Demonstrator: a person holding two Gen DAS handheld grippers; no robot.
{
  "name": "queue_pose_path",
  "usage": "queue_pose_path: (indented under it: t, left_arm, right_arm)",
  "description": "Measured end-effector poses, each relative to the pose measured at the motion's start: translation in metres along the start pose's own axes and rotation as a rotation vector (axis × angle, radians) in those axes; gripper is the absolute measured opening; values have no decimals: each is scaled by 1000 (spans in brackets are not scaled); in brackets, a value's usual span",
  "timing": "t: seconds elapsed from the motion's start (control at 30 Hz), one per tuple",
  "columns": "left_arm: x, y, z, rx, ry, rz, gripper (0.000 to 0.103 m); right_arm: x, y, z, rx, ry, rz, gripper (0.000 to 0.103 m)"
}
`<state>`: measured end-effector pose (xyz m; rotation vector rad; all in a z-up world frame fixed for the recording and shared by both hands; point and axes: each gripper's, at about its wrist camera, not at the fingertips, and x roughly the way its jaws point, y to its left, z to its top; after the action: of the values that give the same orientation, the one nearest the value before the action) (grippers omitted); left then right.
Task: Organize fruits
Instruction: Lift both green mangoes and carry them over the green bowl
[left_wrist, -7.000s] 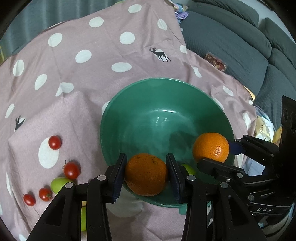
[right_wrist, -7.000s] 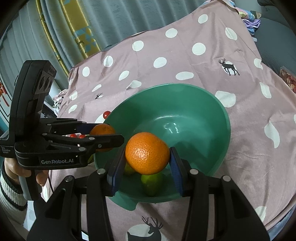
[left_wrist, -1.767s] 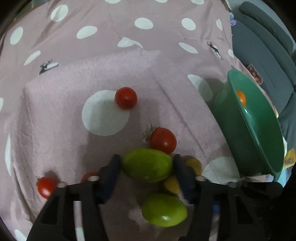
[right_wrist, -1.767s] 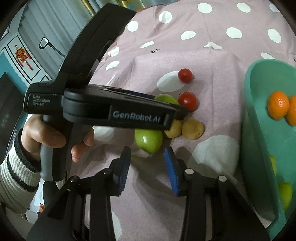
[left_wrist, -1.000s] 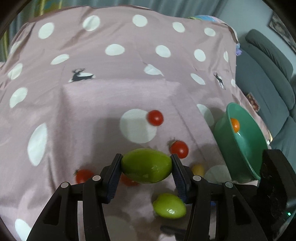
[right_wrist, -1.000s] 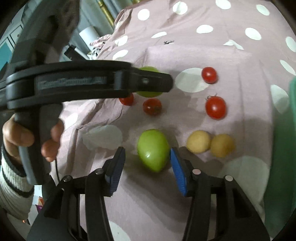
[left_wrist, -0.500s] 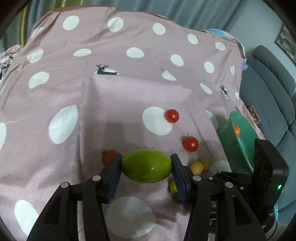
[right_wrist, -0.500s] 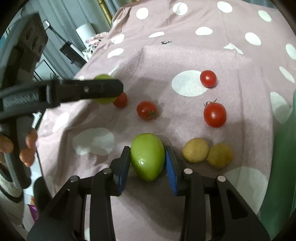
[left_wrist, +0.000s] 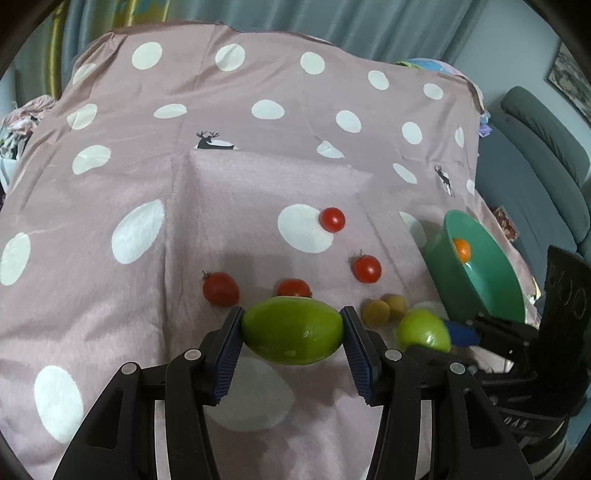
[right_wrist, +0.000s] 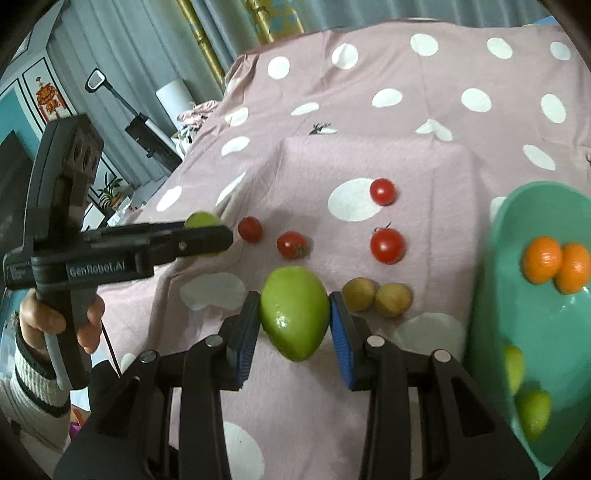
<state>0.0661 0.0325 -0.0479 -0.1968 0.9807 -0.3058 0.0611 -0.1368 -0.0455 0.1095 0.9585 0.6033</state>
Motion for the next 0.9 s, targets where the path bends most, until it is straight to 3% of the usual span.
queue_pose_path:
  t: [0.9]
  left_arm:
    - [-29,-54,-7,91,-37,5,53]
  right_arm:
    - [-63,-12,-7,23,-139,-2,37]
